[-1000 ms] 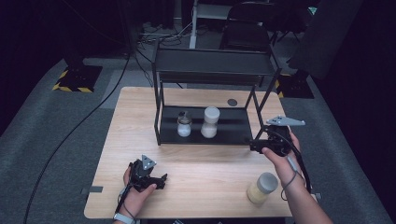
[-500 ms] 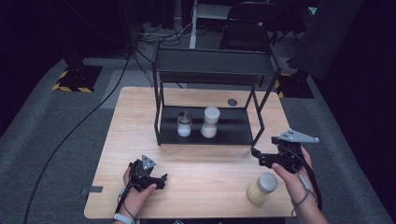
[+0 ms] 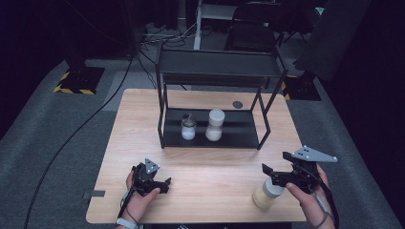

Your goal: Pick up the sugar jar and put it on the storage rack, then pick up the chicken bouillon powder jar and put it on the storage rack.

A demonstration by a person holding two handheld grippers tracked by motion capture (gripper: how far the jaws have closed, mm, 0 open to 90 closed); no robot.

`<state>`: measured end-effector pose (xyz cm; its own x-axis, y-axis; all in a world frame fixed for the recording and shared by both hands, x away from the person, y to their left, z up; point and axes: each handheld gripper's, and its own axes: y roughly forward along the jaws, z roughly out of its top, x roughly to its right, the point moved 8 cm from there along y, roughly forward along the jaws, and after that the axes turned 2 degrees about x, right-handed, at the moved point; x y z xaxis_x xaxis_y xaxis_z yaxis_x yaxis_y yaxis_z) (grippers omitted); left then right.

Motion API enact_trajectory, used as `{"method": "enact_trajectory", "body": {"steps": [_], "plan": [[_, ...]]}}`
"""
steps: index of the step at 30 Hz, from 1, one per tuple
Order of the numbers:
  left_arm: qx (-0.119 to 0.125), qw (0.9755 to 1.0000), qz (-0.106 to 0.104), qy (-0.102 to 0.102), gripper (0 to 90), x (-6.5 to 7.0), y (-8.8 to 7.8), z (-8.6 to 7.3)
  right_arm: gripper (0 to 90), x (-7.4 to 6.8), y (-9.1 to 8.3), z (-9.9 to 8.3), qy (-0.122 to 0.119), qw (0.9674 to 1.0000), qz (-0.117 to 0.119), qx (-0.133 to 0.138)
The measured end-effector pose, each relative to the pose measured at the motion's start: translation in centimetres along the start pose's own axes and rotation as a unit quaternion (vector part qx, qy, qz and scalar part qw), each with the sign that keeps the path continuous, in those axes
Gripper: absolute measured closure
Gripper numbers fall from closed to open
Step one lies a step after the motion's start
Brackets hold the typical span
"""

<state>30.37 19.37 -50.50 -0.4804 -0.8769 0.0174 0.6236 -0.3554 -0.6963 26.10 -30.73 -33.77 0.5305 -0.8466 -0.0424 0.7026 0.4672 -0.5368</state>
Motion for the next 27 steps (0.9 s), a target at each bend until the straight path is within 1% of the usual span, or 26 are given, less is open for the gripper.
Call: {"method": "enact_trajectory", "body": {"steps": [6,12,21,25,27], "plan": [[0.0,1.0,0.0,0.0,1.5,0.0,0.0,0.0,8.5,-0.3,-0.5,-1.3,0.002,1.0,-0.001,0.005],[0.0,1.0,0.001,-0.001,1.5,0.0,0.0,0.0,8.2,-0.5,-0.7,-2.8,0.005,1.0,0.005,-0.001],[0.0,1.0,0.002,-0.001,1.4,0.1,0.0,0.0,7.6,-1.1,-0.7,-4.2,0.007,0.9999,0.006,-0.005],[0.0,1.0,0.002,-0.001,1.4,0.1,0.0,0.0,7.7,-1.5,-0.5,-4.8,0.0,1.0,0.001,-0.008],[0.0,1.0,0.002,-0.001,1.4,0.0,0.0,0.0,7.6,-1.6,-0.4,-5.0,-0.002,0.9999,-0.003,-0.015]]}}
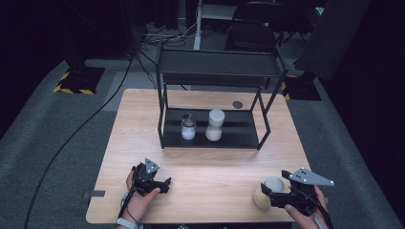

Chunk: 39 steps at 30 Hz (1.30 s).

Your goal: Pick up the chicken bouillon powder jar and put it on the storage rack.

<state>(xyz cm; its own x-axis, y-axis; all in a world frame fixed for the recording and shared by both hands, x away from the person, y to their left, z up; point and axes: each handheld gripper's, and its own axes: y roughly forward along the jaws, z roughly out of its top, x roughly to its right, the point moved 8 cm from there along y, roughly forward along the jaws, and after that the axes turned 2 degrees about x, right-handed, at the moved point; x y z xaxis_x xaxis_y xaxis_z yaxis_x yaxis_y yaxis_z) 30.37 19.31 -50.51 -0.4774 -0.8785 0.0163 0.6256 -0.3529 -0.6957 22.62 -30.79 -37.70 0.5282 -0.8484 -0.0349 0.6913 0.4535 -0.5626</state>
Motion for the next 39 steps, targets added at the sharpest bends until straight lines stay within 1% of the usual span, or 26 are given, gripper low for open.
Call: {"method": "enact_trajectory", "body": {"steps": [4,12,15,19,20,23,25,30,34,39], "plan": [[0.0,1.0,0.0,0.0,1.5,0.0,0.0,0.0,7.6,-0.3,0.4,-0.5,-0.006,0.9999,-0.012,-0.01],[0.0,1.0,0.0,0.0,1.4,0.0,0.0,0.0,8.5,-0.2,1.4,-1.4,-0.003,0.9996,-0.011,-0.027],[0.0,1.0,0.0,0.0,1.4,0.0,0.0,0.0,12.7,-0.1,1.7,-1.8,-0.002,0.9994,-0.014,-0.031],[0.0,1.0,0.0,0.0,1.4,0.0,0.0,0.0,20.8,0.1,2.1,-2.2,-0.002,0.9992,-0.015,-0.037],[0.0,1.0,0.0,0.0,1.4,0.0,0.0,0.0,24.2,0.1,2.1,-2.3,-0.001,0.9992,-0.014,-0.036],[0.0,1.0,0.0,0.0,1.4,0.0,0.0,0.0,29.7,0.3,2.2,-2.6,-0.002,0.9993,-0.019,-0.032],[0.0,1.0,0.0,0.0,1.4,0.0,0.0,0.0,32.7,0.4,2.2,-2.7,-0.002,0.9995,-0.016,-0.025],[0.0,1.0,0.0,0.0,1.5,0.0,0.0,0.0,33.4,0.1,2.1,-2.9,-0.015,0.9995,-0.019,-0.019],[0.0,1.0,0.0,0.0,1.5,0.0,0.0,0.0,33.5,0.1,2.1,-2.8,-0.018,0.9995,-0.017,-0.019],[0.0,1.0,0.0,0.0,1.5,0.0,0.0,0.0,33.5,0.1,1.6,-2.3,-0.018,0.9997,-0.014,-0.007]]}}
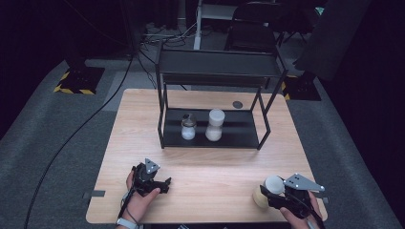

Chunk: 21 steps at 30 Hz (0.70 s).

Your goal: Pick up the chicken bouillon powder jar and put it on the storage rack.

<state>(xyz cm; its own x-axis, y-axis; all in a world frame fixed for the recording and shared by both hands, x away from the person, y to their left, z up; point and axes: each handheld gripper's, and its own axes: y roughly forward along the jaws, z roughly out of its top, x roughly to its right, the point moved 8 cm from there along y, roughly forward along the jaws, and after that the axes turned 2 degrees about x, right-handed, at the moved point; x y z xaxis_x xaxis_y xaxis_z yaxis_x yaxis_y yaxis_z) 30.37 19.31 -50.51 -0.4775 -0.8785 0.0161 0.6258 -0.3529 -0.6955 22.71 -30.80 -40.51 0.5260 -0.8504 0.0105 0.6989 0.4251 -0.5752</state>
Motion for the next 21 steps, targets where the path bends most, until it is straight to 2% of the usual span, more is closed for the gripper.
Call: {"method": "enact_trajectory", "body": {"steps": [10,21], "plan": [[-0.002,0.9999,-0.009,0.009,1.4,-0.2,-0.2,-0.1,33.5,0.8,-0.6,2.0,-0.005,1.0,-0.002,0.008],[-0.001,1.0,-0.006,0.004,1.4,-0.2,-0.4,-0.4,33.5,1.7,-0.6,4.4,-0.014,0.9997,-0.001,0.021]]}}
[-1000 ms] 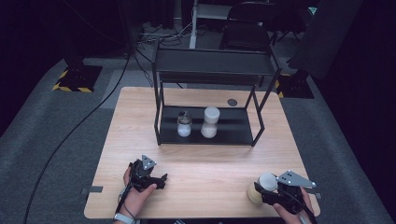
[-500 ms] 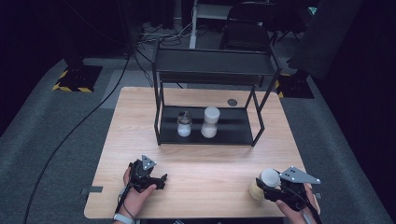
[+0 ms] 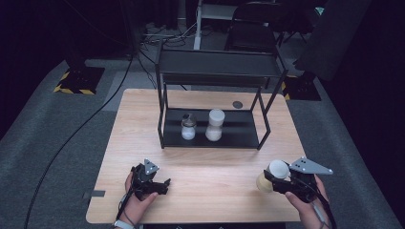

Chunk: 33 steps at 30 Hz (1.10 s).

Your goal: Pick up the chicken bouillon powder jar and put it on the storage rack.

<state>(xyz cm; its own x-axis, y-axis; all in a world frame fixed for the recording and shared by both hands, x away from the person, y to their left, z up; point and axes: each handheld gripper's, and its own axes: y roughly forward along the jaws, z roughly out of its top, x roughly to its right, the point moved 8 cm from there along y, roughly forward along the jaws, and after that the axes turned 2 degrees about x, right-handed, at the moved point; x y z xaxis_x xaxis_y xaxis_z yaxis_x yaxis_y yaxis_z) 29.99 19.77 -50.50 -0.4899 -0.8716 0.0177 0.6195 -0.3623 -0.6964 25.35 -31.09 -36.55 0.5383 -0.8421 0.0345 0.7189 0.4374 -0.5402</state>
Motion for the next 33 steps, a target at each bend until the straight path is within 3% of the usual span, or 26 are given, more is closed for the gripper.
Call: {"method": "enact_trajectory", "body": {"steps": [33], "plan": [[-0.001,1.0,-0.001,0.001,0.7,-0.1,0.1,0.1,33.5,2.0,3.7,8.4,-0.025,0.9994,0.015,0.019]]}}
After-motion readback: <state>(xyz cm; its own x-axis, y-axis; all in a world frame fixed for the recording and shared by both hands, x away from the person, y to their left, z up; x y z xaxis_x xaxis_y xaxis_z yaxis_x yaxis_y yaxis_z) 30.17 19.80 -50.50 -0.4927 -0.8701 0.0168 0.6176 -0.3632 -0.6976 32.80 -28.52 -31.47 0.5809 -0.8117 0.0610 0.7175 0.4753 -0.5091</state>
